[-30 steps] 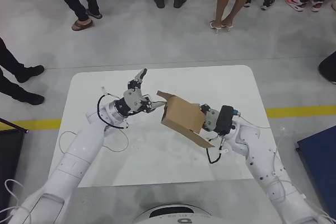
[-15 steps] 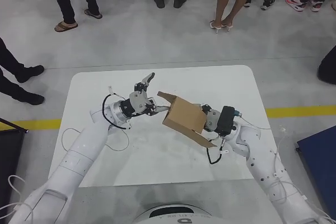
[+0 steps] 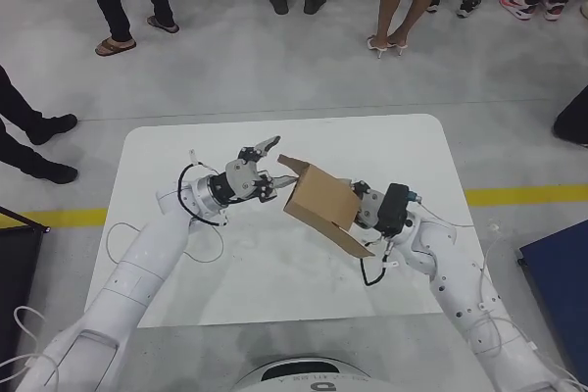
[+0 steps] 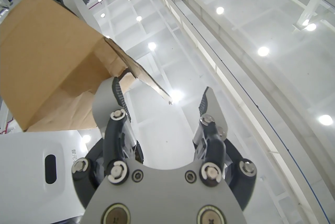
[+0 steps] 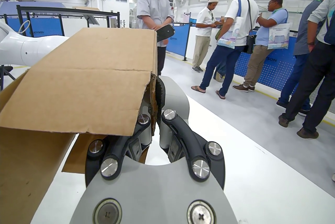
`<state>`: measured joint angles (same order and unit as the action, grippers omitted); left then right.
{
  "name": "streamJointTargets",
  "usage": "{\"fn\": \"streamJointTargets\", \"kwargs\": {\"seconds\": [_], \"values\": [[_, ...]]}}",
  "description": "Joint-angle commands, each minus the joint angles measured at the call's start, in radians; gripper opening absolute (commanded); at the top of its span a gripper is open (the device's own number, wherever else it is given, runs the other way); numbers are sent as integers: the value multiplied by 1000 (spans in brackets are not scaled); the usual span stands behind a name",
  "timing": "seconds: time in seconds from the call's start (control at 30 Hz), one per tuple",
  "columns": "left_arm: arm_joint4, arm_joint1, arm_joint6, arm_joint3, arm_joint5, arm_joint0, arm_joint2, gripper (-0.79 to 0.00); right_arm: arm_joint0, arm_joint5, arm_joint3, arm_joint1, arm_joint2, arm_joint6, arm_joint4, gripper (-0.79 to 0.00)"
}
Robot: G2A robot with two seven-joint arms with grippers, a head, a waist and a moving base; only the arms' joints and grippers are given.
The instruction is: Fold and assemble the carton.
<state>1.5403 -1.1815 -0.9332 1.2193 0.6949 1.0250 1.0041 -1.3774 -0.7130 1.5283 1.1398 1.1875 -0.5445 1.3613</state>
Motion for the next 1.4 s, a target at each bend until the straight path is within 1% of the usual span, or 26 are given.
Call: {"fn": "streamJointTargets", "kwargs": {"seconds": [0.0, 0.13, 0.2, 0.3, 0.5, 0.57, 0.73, 0.9, 1.03, 1.13, 1.23, 1.37], "values": [[-7, -1, -3, -3, 5, 0, 1, -314, 1, 3, 0, 0, 0, 4, -4, -785], [-21, 0, -7, -13, 18, -2, 6, -403, 4, 3, 0, 0, -1, 6, -4, -785], [-28, 0, -9, -16, 26, -2, 9, -416, 4, 1, 0, 0, -1, 5, -6, -785], [-34, 1, -16, -18, 38, -2, 17, -456, 6, -1, -2, 0, -2, 7, -8, -785], [-63, 4, -22, -15, 74, -5, 23, -468, 14, -12, -2, -1, -7, 8, -3, -785], [-77, 5, -23, -15, 79, -5, 25, -443, 17, -15, -2, -1, -9, 9, -1, -785], [-84, 2, -17, -14, 86, -8, 18, -440, 21, -18, 2, -1, -15, 5, 10, -785], [-88, -2, -19, -16, 93, -13, 11, -456, 23, -18, 0, -2, -17, -1, 15, -785], [-95, -1, -30, -23, 101, -16, 16, -486, 25, -14, -7, -2, -17, 0, 12, -785], [-103, 1, -42, -26, 110, -15, 21, -545, 27, -11, -15, -1, -17, 4, 6, -785], [-115, 4, -58, -29, 122, -13, 29, -582, 33, -10, -25, -1, -18, 9, -1, -785], [-130, 12, -62, -21, 130, -6, 33, -668, 40, -9, -35, 0, -20, 13, -9, -785]]}}
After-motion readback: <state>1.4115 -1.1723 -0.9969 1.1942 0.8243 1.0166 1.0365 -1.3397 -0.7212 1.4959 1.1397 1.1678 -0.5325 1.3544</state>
